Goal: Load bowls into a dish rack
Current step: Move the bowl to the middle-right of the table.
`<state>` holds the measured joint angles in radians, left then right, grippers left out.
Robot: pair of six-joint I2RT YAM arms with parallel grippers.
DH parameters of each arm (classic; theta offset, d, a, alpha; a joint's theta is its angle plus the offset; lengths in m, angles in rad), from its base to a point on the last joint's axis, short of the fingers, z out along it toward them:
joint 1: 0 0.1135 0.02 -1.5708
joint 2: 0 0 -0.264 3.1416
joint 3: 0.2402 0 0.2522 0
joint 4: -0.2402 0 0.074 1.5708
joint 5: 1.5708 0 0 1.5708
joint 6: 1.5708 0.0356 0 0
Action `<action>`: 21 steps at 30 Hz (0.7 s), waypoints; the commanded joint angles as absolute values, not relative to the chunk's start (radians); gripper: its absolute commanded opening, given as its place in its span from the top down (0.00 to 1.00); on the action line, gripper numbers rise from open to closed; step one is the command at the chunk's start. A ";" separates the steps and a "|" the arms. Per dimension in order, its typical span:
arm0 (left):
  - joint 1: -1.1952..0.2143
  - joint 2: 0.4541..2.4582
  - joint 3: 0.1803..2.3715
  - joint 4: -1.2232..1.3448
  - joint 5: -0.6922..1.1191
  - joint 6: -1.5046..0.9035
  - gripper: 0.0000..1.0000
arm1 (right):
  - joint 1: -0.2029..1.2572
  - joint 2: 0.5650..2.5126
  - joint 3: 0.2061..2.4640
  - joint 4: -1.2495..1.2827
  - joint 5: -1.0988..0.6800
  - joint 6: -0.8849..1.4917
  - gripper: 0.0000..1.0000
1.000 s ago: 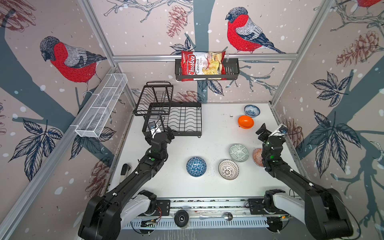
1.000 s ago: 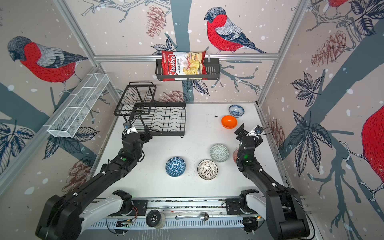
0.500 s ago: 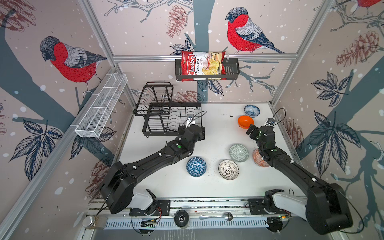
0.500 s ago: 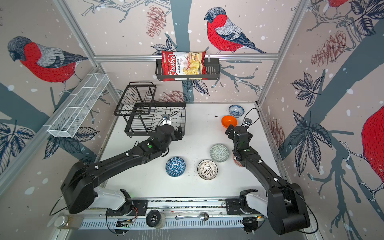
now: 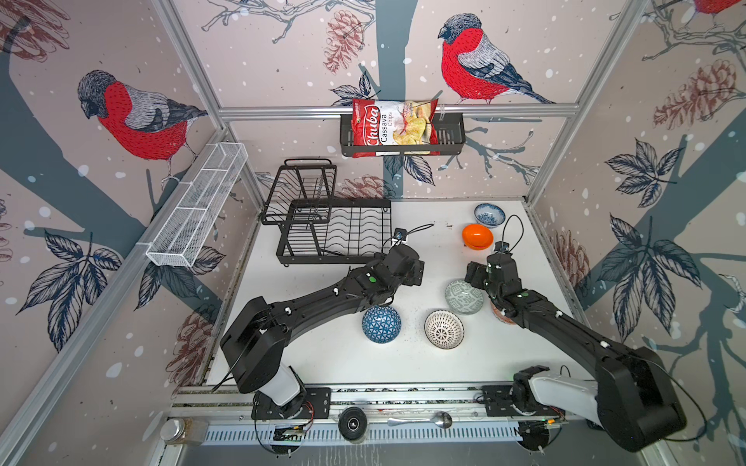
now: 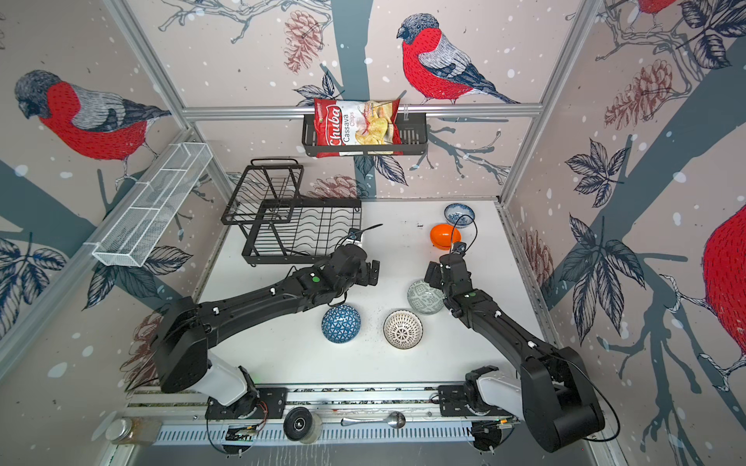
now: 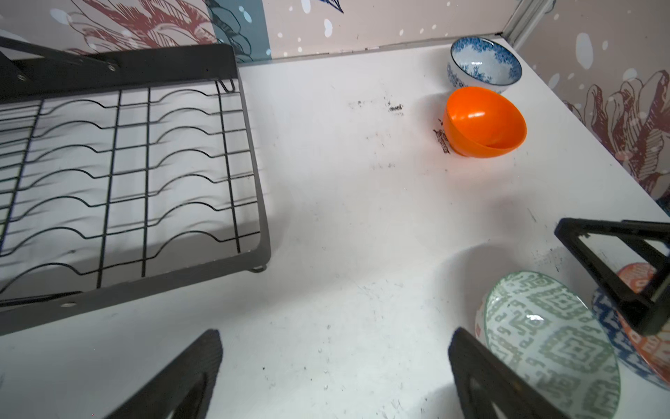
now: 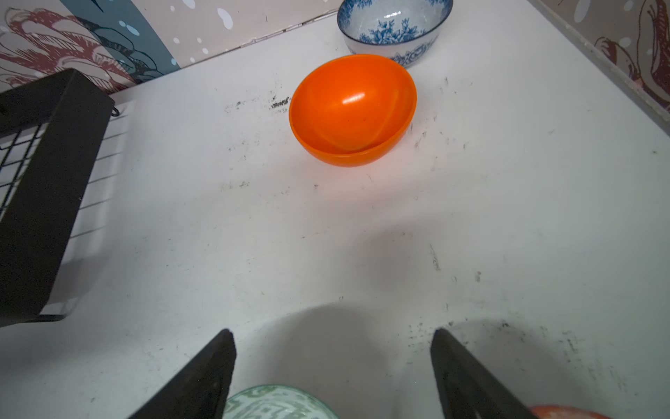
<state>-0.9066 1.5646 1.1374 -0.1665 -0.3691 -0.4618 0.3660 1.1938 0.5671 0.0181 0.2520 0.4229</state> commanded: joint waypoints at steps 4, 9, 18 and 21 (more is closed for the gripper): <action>-0.907 1.531 1.104 -0.113 -0.223 -0.499 0.03 | 0.381 1.236 0.562 -0.006 0.227 0.435 0.26; -0.906 1.519 1.098 -0.094 -0.207 -0.504 0.03 | 0.391 1.245 0.551 0.001 0.222 0.440 0.34; -0.907 1.514 1.089 -0.083 -0.189 -0.511 0.02 | 0.391 1.291 0.564 -0.002 0.213 0.443 0.41; -0.907 1.514 1.089 -0.089 -0.188 -0.512 0.02 | 0.390 1.312 0.565 -0.001 0.208 0.450 0.44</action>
<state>-0.9070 1.5208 1.0904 -0.1089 -0.2020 -0.5014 0.3893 1.3006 0.5591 -0.0067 0.2203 0.4412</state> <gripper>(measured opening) 0.976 0.572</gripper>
